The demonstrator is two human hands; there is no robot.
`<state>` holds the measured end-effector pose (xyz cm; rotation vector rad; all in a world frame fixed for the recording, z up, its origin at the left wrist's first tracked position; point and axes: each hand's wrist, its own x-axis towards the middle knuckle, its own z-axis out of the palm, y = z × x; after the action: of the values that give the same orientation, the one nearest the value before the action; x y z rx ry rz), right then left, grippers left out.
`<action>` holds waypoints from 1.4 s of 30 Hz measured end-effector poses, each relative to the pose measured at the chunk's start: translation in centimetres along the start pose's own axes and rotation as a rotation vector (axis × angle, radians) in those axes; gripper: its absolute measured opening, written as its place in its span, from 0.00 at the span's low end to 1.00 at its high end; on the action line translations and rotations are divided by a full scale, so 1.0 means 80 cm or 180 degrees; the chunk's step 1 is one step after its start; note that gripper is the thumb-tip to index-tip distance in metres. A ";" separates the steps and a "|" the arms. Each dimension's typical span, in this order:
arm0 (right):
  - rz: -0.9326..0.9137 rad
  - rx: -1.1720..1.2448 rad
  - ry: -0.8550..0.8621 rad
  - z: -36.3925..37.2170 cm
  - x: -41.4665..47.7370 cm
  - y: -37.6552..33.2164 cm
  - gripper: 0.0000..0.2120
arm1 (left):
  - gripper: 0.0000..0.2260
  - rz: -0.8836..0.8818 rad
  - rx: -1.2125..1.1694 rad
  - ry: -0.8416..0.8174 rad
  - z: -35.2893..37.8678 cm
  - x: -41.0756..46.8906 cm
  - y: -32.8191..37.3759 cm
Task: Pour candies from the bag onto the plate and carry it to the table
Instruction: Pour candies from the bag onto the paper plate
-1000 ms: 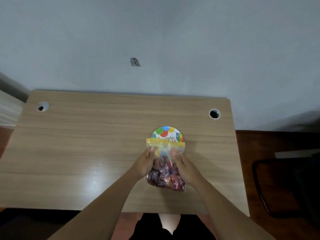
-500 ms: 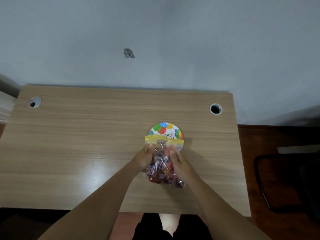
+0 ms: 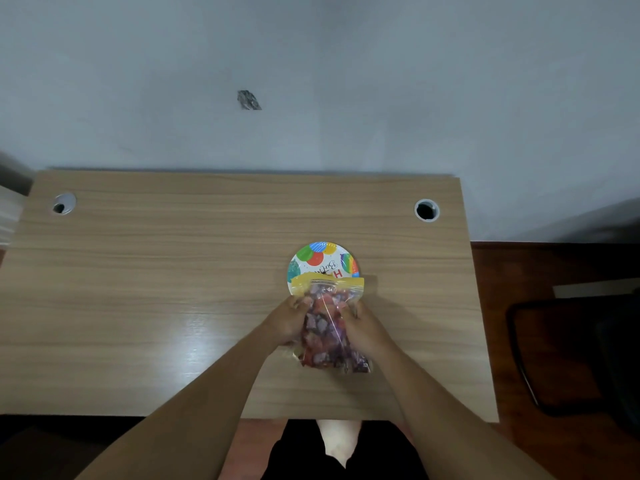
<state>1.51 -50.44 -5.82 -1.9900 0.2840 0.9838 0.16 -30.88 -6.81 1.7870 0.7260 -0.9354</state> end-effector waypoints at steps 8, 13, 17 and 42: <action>-0.0002 -0.0138 0.0015 0.000 -0.003 0.002 0.18 | 0.21 -0.0010 0.0010 0.0025 0.004 -0.020 0.010; -0.0054 -0.0188 0.0077 0.002 -0.001 0.012 0.18 | 0.21 0.0008 -0.0037 0.0041 0.004 -0.019 0.000; -0.0097 -0.0206 0.0087 0.002 -0.005 0.014 0.19 | 0.20 0.0116 -0.0020 0.0090 0.006 -0.020 -0.005; -0.0222 -0.0192 0.0376 -0.009 -0.030 0.017 0.17 | 0.20 0.0171 -0.0760 -0.0157 0.006 -0.035 -0.017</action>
<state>-0.42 -52.25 -4.67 -2.1026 0.2504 0.8412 -2.58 -30.99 -5.19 1.5614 0.7230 -0.8179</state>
